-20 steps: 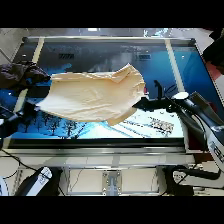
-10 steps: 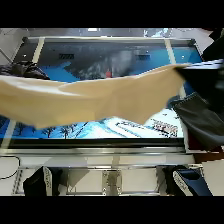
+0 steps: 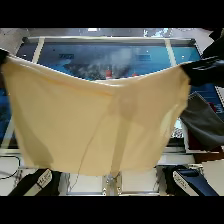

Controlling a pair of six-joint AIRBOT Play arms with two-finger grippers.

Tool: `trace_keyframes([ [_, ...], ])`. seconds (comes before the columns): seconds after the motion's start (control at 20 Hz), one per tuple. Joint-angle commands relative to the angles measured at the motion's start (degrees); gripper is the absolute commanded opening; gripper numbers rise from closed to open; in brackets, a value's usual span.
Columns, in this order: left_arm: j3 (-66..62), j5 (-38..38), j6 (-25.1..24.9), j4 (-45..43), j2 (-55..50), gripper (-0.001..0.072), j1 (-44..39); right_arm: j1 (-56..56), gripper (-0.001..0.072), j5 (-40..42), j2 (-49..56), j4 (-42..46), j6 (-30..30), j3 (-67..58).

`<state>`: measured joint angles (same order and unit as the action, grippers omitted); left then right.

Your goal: Fold the shirts.

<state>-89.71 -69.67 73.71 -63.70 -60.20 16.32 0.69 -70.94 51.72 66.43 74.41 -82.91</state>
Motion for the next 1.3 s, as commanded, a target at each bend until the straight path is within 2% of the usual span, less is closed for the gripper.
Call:
trace_keyframes([
  [0.0, -0.72, 2.29, 5.6, -14.05, -17.51, 0.0006, -6.54, 0.0, 0.0016, 9.62, 13.46, 3.1, -0.61, 6.99],
  [0.1, -0.79, 7.45, 7.85, -17.31, -25.7, 0.0006, -6.64, 0.02, 0.0016, 19.17, 22.71, 2.91, -0.59, 6.36],
  [0.2, -0.79, 11.32, 8.76, -17.38, -30.64, 0.0006, -6.62, 0.02, 0.0016, 24.35, 31.87, 1.57, -0.5, 2.45],
  [0.35, -0.79, 17.94, 12.2, -17.31, -33.68, 0.0006, -6.62, 0.02, 0.0016, 25.05, 43.91, -1.16, -0.31, -7.5],
  [0.45, -0.79, 18.45, 12.24, -17.35, -33.75, 0.0007, -6.62, 0.02, 0.0016, 24.39, 48.17, -1.92, 0.24, -11.93],
  [0.55, -0.76, 15.85, 12.24, -18.25, -33.79, 0.0007, -6.62, 0.02, 0.0016, 21.4, 48.76, -0.85, 0.72, -12.72],
  [0.65, -0.48, 11.1, 12.22, -21.09, -33.83, 0.0007, -6.62, 0.09, 0.0016, 13.9, 48.76, 2.82, 0.72, -12.46],
  [0.75, 1.36, 8.74, 12.24, -21.99, -33.81, 0.0007, -6.6, 0.07, 0.0016, 9.77, 48.76, 4.46, 0.7, -10.34],
  [1.0, 10.8, 8.52, 12.22, -22.05, -33.86, 0.0007, -6.99, 1.14, 0.0016, 12.24, 48.78, 4.04, 0.79, -0.92],
  [1.25, 12.26, 8.72, 12.24, -21.79, -34.27, 0.0008, -7.02, 1.84, 0.0018, 13.55, 48.81, 3.91, 1.07, 2.14],
])
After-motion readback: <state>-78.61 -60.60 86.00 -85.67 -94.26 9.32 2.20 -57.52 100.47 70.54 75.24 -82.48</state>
